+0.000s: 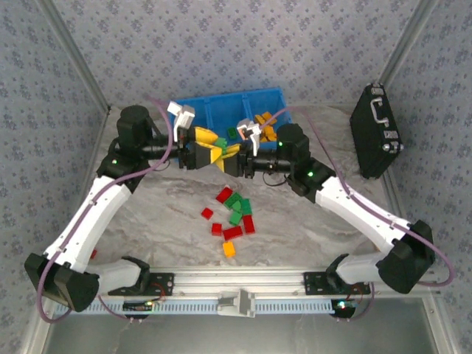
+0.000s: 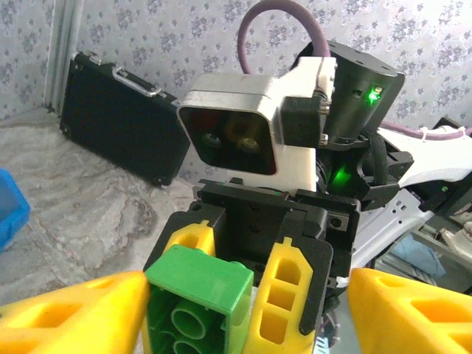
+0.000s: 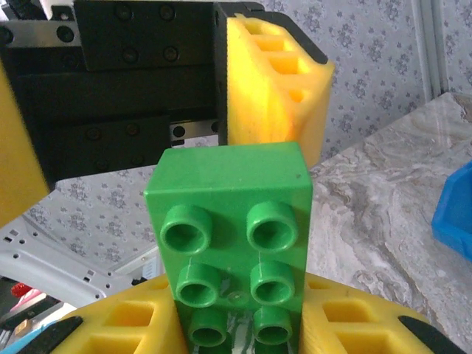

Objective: Sort the legos into containers by color
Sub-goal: Place the lego in the container.

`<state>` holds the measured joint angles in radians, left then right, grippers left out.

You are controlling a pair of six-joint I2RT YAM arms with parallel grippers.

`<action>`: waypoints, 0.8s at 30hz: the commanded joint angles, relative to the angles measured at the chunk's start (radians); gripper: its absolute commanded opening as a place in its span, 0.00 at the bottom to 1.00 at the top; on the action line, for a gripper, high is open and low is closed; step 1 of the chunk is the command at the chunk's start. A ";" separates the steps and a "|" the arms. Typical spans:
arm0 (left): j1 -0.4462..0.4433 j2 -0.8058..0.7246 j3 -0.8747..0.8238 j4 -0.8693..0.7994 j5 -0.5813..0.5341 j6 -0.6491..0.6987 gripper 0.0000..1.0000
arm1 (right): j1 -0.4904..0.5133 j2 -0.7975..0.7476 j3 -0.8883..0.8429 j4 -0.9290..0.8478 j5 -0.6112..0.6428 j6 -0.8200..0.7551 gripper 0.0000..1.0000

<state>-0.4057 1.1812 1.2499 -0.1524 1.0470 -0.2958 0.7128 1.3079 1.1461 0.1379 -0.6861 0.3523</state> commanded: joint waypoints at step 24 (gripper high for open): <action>-0.004 -0.006 0.018 -0.047 0.066 0.052 0.56 | 0.048 0.007 0.124 0.020 -0.122 -0.042 0.33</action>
<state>-0.4084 1.1725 1.2545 -0.1814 1.1114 -0.2649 0.7635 1.3315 1.2518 0.0834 -0.7895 0.3080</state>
